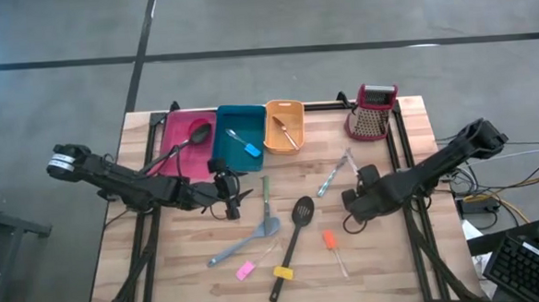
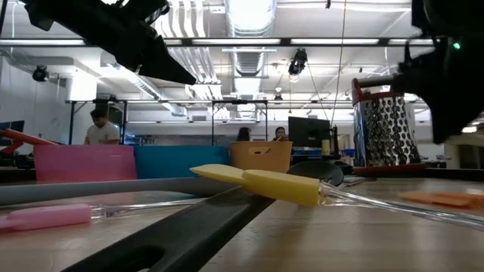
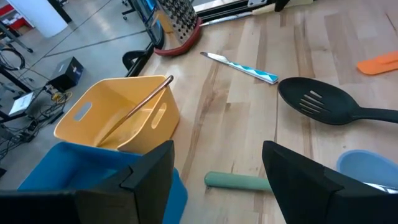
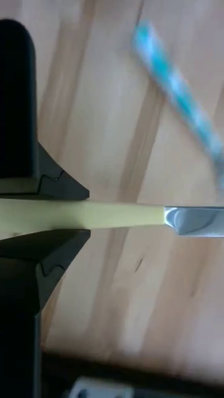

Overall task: Pick & Place Kitchen Items
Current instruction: Put the yellow knife into the yellow bin

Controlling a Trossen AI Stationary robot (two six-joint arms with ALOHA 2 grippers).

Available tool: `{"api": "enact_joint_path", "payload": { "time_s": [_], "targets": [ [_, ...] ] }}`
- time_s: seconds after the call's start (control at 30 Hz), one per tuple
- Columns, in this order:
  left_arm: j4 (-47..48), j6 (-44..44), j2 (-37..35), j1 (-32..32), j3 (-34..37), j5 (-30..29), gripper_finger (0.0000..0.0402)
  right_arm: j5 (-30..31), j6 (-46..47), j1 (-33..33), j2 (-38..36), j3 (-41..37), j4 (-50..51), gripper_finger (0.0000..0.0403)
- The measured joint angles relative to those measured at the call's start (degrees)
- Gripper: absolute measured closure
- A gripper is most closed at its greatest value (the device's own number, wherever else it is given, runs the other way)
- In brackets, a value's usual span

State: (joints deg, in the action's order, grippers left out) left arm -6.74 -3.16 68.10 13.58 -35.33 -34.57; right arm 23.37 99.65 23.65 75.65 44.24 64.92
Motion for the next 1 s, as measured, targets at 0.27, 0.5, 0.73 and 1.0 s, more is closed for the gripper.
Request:
{"api": "enact_joint_path", "payload": {
  "time_s": [0.27, 0.5, 0.73, 1.0],
  "targets": [
    [0.0, 0.0, 0.0, 0.0, 0.0, 0.0, 0.0154, 4.5, -10.2, -2.7, -0.1, 7.5, 0.5, 0.0358],
    [-0.1, 0.0, 0.0, 0.0, 0.0, 0.0, 0.0154, 5.4, -19.2, -6.8, 0.4, 13.5, 1.0, 0.0358],
    [-0.1, -0.2, 0.0, 0.0, 0.0, 0.0, 0.0154, 5.4, -27.9, -11.5, 2.6, 19.5, 1.0, 0.0358],
    [-0.1, -1.3, 0.0, 0.0, 0.0, -0.2, 0.0154, 4.5, -38.6, -18.4, 7.9, 28.9, 1.4, 0.0358]
  ]
}}
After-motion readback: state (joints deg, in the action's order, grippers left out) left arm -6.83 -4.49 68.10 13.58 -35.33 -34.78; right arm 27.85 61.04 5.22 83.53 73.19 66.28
